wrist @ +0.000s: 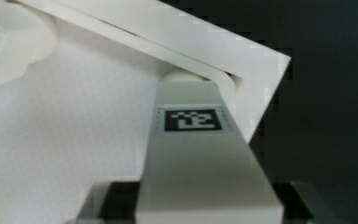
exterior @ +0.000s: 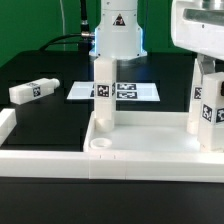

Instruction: Assemble desk

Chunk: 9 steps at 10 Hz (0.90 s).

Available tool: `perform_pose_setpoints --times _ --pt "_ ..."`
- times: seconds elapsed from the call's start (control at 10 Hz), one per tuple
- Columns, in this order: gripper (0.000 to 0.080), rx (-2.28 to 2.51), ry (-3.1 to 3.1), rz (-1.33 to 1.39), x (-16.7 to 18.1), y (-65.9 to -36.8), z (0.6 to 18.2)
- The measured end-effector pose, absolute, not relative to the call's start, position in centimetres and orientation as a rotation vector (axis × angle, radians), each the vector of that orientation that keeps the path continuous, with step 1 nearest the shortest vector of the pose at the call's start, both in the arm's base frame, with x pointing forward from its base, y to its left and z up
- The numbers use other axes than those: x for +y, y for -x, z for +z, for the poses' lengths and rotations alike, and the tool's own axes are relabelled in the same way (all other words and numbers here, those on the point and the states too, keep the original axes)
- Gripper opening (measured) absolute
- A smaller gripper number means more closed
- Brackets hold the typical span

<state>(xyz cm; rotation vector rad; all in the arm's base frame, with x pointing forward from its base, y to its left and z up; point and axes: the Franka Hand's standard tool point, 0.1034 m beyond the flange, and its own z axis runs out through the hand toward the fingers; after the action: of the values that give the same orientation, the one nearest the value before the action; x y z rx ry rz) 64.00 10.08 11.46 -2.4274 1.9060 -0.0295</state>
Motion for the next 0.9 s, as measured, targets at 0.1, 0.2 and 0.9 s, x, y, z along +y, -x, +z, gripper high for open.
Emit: perform_pose_setpoints --times 0.1,0.2,0.9 --pt "0.029 1.958 2.385 -0.027 10.11 -63.99 11.45" --pt "0.0373 1.972 2.372 -0.026 10.19 -63.98 11.43" --pt "0.0648 1.545 2.707 0.018 10.13 -64.01 11.34"
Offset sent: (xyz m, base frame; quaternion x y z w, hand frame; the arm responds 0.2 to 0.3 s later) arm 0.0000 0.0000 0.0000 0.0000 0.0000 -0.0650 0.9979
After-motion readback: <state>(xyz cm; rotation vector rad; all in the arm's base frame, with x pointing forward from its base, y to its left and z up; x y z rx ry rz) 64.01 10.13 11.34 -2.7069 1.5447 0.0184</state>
